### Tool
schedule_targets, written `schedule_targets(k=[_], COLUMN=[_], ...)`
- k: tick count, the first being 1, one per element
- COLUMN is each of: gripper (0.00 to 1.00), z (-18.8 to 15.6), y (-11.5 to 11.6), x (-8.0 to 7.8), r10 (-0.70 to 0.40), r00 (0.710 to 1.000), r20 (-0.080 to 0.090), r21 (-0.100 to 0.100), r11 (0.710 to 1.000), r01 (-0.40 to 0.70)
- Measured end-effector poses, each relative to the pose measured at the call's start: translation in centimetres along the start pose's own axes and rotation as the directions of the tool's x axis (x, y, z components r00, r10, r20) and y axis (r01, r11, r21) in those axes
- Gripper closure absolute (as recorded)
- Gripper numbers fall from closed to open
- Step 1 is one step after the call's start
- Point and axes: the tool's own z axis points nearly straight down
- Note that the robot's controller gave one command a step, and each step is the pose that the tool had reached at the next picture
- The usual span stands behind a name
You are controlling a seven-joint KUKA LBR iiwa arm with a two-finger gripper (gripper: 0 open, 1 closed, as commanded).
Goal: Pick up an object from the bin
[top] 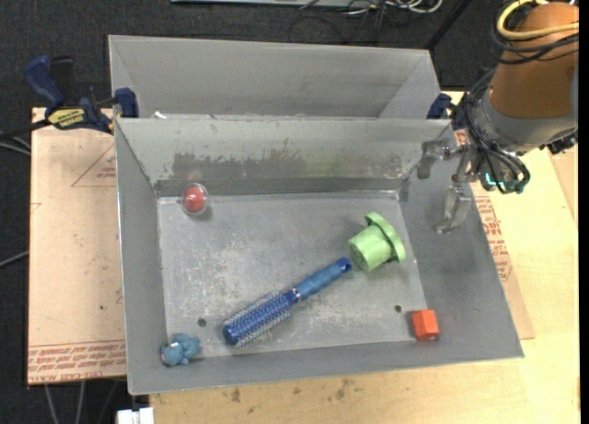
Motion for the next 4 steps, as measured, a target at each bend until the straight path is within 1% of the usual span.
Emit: schedule_targets(k=[1,2,3,4], gripper=[0.00,0.00,1.00,1.00], z=[11.3,14.0,13.7,-3.3], y=[3.1,7.0,6.8,7.9], x=[3.9,6.2,6.0,5.0], r10=[-0.533,-0.354,-0.352,-0.382], r00=[0.846,0.935,0.936,0.924], r20=[0.002,0.007,0.013,0.017], r21=[-0.001,0.001,0.005,0.008], r11=[0.846,0.935,0.936,0.924], r01=[0.533,0.354,0.352,0.382])
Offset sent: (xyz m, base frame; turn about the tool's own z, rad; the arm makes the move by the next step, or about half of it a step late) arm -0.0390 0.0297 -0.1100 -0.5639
